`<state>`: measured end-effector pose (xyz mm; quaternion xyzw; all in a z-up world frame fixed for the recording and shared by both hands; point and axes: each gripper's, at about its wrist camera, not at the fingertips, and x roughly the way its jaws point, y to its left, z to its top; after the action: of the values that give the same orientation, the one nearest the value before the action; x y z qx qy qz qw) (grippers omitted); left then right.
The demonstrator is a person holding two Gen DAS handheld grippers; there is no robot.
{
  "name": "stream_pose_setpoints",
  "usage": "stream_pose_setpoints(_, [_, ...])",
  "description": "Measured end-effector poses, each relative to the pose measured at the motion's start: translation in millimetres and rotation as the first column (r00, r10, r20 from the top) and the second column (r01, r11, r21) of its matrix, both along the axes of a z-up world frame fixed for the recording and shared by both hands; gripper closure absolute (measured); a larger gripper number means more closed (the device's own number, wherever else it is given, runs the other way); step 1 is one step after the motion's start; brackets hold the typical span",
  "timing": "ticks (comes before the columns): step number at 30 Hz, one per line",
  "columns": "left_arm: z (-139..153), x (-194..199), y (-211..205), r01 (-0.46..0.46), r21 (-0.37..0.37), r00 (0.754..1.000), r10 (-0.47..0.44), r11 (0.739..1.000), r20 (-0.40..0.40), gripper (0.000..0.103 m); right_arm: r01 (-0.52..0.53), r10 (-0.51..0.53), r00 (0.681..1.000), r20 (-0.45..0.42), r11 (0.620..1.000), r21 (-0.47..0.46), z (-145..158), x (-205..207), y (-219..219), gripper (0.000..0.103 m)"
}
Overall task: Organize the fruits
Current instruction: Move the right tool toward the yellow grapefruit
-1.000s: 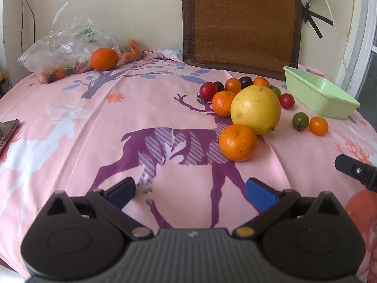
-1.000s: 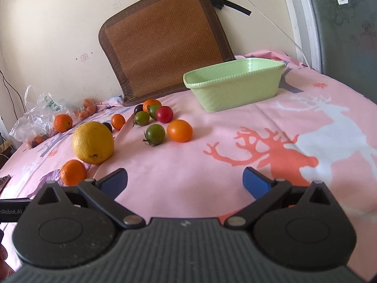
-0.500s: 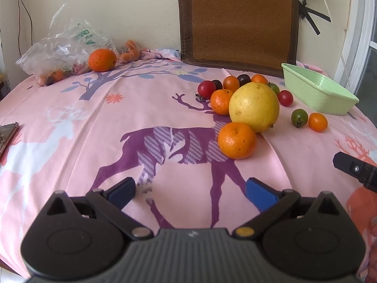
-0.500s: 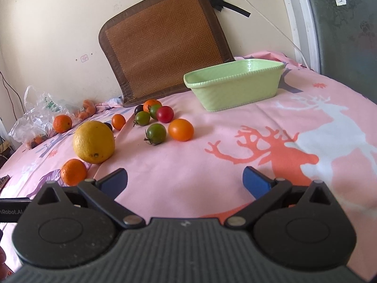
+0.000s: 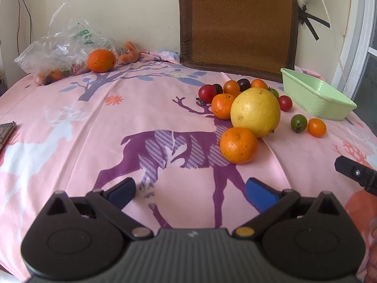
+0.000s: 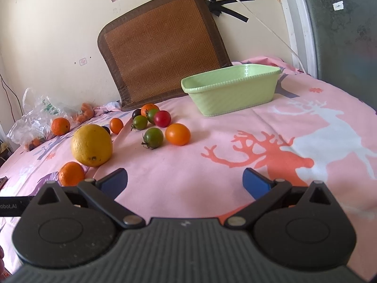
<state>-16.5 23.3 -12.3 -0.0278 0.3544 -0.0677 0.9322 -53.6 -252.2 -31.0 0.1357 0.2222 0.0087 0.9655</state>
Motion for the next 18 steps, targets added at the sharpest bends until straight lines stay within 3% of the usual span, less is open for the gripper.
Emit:
stream_pose_setpoints(10, [1.4,-0.4,1.3,-0.027,0.075,0.996,0.02,0.997,0.092,0.0,0.013,-0.011,0.999,0.052,1.0,-0.029,4.2,-2.0,-0.5,0.0])
stream_pose_setpoints(15, [8.2,-2.8,2.5,-0.001,0.069,0.991,-0.008,0.998,0.133,0.0,0.007,-0.004,0.998,0.063,0.999,-0.052,7.2,0.1,-4.4,0.007])
stream_pose_setpoints(18, [13.4,-1.9,3.1,0.027,0.056,0.989,-0.035,0.998,0.144,0.001,0.0,0.005,0.998,0.06,0.998,-0.07,11.5,2.9,-10.7,0.02])
